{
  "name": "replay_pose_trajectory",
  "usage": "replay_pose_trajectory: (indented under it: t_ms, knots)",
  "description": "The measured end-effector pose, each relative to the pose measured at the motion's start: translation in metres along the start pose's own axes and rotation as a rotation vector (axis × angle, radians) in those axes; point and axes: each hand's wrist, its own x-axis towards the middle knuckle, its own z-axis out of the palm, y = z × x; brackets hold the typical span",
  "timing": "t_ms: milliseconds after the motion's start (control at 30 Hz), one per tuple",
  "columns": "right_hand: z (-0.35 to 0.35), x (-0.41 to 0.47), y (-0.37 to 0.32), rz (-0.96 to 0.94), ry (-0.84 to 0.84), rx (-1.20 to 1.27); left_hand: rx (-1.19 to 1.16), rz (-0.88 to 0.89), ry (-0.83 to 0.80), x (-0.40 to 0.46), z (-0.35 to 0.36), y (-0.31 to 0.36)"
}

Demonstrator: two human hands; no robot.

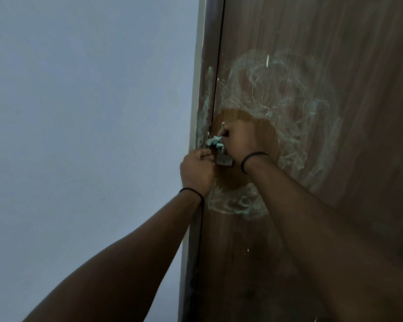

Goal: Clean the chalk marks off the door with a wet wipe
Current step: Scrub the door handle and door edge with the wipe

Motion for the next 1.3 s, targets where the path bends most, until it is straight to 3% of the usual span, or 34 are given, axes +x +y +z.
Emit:
replay_pose_trajectory:
  t_ms: [100,300,333,400,500,567,667,767,900,1033,1167,1300]
  knots:
    - [0.002,0.0,-0.007,-0.095,-0.083,-0.227,-0.006,-0.002,0.008,0.002,0.0,0.0]
    - [-0.026,-0.019,-0.015,-0.345,-0.368,-0.386,-0.006,-0.042,0.013,-0.007,-0.006,-0.005]
    - [-0.024,-0.033,-0.006,-0.298,-0.347,-0.335,-0.007,-0.054,0.013,-0.008,-0.008,-0.008]
    - [-0.011,-0.067,0.015,-0.078,-0.152,-0.003,0.031,-0.056,0.004,-0.009,-0.009,-0.011]
    - [0.023,-0.098,0.033,0.595,0.225,0.794,0.123,-0.063,-0.021,-0.013,-0.007,-0.015]
    - [0.046,-0.093,0.03,0.849,0.395,1.099,0.184,-0.089,-0.021,-0.015,-0.005,-0.02]
    - [0.068,-0.074,0.018,0.96,0.518,1.14,0.146,-0.152,-0.037,-0.014,-0.001,-0.029]
    - [0.087,-0.072,0.01,1.059,0.466,1.039,0.095,-0.194,-0.022,-0.01,0.008,-0.036]
    - [0.097,-0.07,-0.003,1.043,0.299,1.216,0.18,-0.147,0.056,-0.003,0.015,-0.039]
    - [0.09,-0.062,-0.021,0.904,0.276,1.34,0.204,-0.011,0.135,-0.007,0.011,-0.036]
    - [0.072,-0.069,-0.027,0.813,0.229,1.477,0.226,0.109,0.094,-0.005,0.011,-0.021]
    - [0.053,-0.084,-0.018,0.758,0.136,1.537,0.253,0.121,0.133,0.002,0.022,-0.007]
